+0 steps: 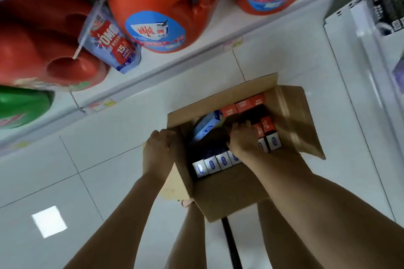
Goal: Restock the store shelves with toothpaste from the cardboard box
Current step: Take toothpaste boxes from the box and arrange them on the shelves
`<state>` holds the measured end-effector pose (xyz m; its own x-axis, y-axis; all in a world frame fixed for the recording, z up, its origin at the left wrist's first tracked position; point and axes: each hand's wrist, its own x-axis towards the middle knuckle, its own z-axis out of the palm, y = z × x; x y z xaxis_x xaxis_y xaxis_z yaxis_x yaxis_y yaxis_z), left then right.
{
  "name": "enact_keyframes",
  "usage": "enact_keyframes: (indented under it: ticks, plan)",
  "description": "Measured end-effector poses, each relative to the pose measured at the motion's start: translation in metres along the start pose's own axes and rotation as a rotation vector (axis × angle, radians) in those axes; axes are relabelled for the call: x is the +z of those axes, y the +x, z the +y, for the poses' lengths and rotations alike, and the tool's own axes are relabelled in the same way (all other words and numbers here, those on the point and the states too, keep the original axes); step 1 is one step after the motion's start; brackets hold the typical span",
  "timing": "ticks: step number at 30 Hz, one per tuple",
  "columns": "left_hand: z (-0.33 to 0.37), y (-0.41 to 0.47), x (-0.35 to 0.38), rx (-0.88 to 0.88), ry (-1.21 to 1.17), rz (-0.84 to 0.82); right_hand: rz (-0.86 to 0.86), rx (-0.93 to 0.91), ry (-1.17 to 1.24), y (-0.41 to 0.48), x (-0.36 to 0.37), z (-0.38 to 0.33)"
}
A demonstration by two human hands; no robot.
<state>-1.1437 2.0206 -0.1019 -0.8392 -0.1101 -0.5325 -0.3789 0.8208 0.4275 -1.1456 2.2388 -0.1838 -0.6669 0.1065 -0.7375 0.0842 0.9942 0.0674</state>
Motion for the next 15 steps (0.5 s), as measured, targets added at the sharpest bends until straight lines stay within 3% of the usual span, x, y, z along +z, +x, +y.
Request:
enact_keyframes:
  ticks: [8, 15]
  plan:
    - [-0.008, 0.006, -0.002, 0.002, -0.092, -0.037, -0.157, 0.195, -0.295, 0.025, -0.018, -0.023]
    - [-0.007, 0.005, 0.000, -0.032, -0.139, -0.026, -0.250, 0.153, -0.042, 0.019, -0.013, -0.019]
